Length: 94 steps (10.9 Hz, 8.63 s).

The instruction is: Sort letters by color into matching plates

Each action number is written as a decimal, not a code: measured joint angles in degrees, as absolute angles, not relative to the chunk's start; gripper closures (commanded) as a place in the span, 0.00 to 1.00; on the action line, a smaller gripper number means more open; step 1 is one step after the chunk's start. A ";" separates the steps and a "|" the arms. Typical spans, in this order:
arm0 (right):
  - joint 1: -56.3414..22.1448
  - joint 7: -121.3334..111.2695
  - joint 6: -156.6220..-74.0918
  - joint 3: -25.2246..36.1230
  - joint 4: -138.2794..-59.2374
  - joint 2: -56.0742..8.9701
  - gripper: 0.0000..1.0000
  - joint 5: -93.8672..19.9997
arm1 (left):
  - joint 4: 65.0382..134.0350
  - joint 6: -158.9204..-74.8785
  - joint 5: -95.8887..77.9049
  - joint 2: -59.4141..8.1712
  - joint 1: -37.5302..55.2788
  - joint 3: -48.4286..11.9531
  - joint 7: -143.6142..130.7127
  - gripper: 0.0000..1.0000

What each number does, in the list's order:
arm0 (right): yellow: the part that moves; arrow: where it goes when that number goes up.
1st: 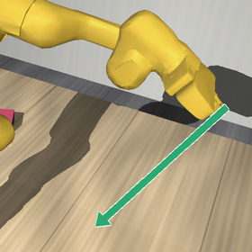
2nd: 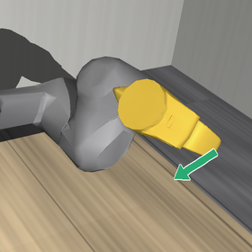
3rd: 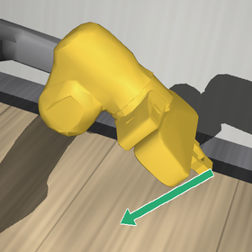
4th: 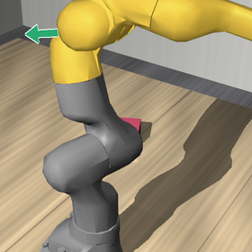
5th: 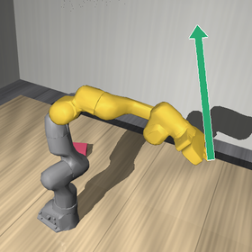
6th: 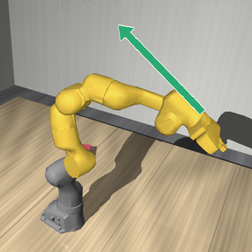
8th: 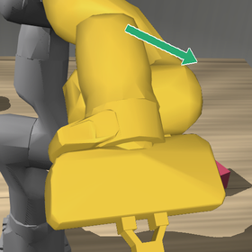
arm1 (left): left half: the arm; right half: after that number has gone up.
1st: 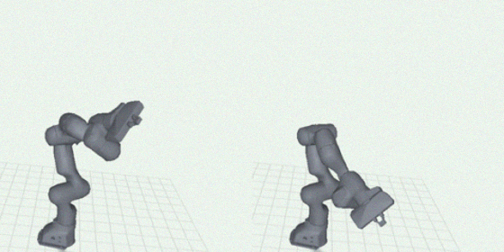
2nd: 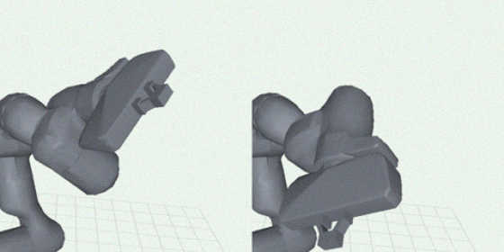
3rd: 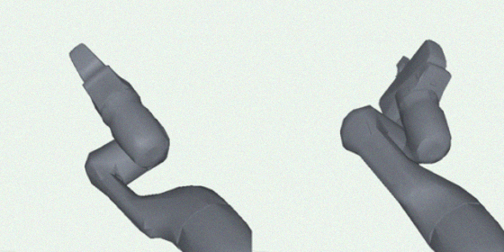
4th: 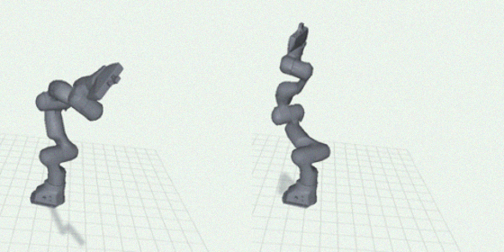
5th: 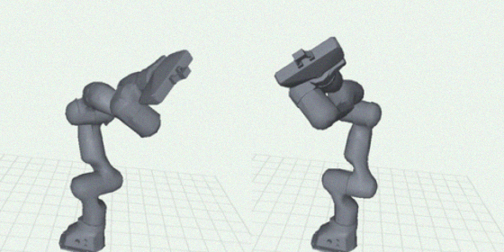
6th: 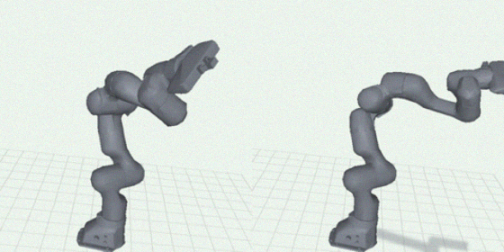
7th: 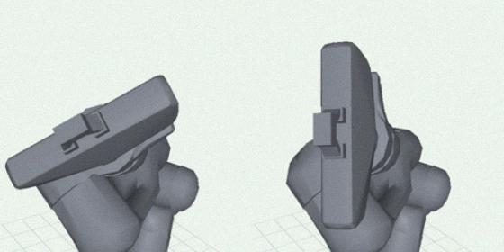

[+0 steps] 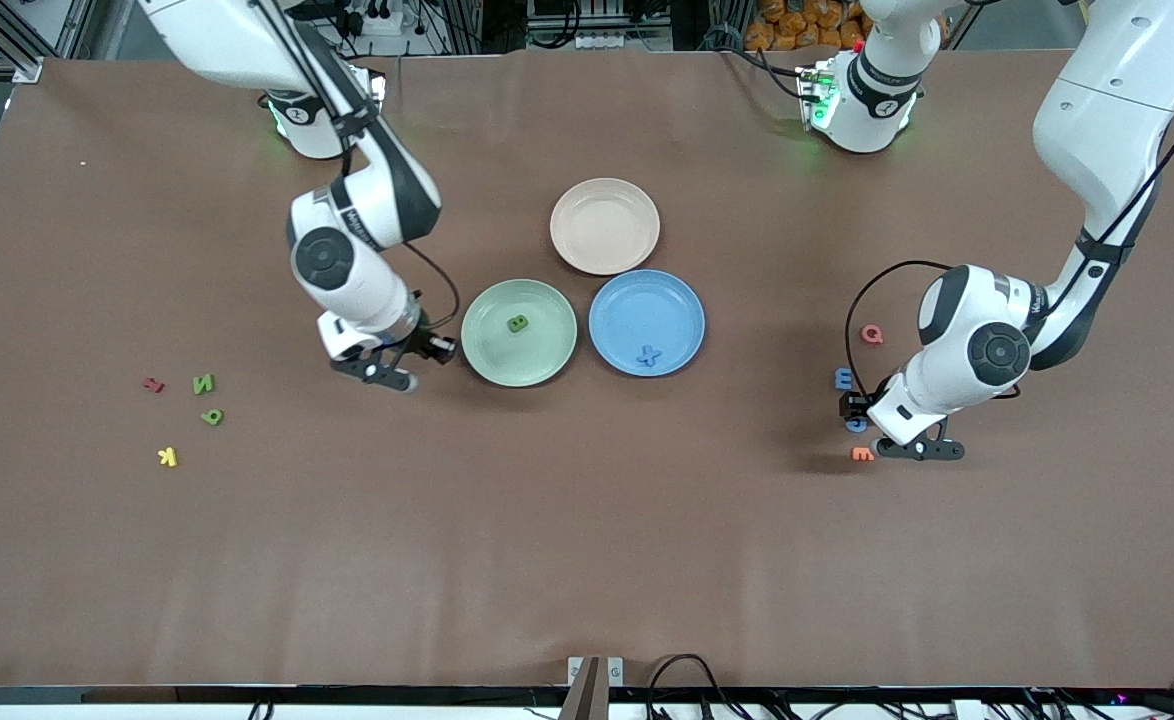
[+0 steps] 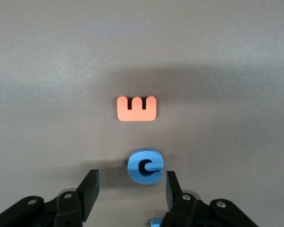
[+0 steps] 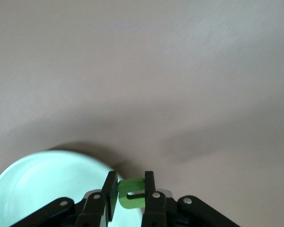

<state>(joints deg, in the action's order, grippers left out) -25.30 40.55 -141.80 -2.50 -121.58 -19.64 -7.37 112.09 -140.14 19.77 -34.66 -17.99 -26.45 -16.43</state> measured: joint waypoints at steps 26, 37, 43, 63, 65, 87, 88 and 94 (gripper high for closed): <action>-11.88 26.58 -141.24 1.57 -117.53 -24.19 0.00 -4.06 | 110.29 -140.56 22.43 -36.89 -18.20 -26.44 -16.25 0.96; 9.21 5.27 -142.96 1.36 -117.14 -27.29 0.00 -4.05 | 108.98 -138.57 21.84 -35.10 -18.00 -34.57 -25.27 1.00; 11.15 5.06 -148.85 -0.17 -117.13 -30.93 0.00 -4.05 | 105.21 -132.26 21.81 -34.80 -15.78 -37.22 -31.35 1.00; 11.28 5.04 -151.62 -0.91 -116.80 -32.02 0.40 -2.38 | 103.64 -121.42 21.79 -36.50 10.21 -37.21 -74.35 0.09; 11.29 5.04 -151.62 -0.96 -116.80 -32.00 0.40 -2.30 | 103.43 -121.42 21.79 -36.50 10.34 -37.20 -74.51 0.00; 12.50 3.59 -152.23 -1.76 -118.29 -30.77 0.65 -0.70 | 112.74 -123.55 25.06 -26.66 -15.99 -36.79 -46.22 0.00; 12.50 3.17 -152.27 -1.77 -118.37 -30.68 0.68 -0.70 | 114.50 -125.06 25.06 -25.72 -17.76 -37.20 -43.87 0.00; 12.51 2.79 -152.20 -1.83 -118.76 -30.34 0.68 -0.67 | 124.50 -136.22 25.07 -24.23 -35.97 -45.36 -24.46 0.00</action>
<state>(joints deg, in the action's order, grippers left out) 12.51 2.79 -152.20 -1.83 -118.76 -30.34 -0.67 124.50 -136.22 25.07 -24.23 -35.97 -45.36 -24.46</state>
